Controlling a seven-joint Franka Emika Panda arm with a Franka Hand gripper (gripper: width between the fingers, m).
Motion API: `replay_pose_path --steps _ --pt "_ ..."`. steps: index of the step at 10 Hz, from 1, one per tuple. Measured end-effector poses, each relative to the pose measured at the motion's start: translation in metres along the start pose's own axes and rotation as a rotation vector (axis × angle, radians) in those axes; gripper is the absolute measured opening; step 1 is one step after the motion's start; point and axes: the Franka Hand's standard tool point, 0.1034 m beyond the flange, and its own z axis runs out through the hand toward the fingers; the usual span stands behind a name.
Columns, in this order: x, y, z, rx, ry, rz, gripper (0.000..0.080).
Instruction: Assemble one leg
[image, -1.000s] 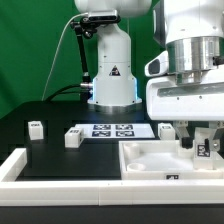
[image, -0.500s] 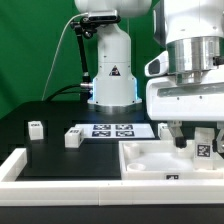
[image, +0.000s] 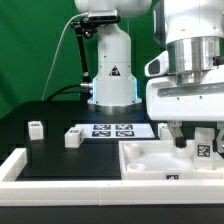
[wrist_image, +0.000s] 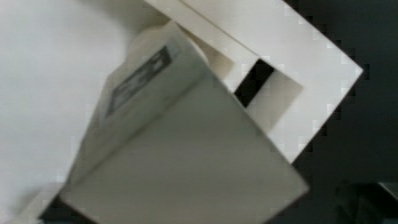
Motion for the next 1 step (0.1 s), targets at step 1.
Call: replay_pose_path --steps 1 --pt "0.0000 0.0000 0.0000 0.000 0.000 0.000 0.0649"
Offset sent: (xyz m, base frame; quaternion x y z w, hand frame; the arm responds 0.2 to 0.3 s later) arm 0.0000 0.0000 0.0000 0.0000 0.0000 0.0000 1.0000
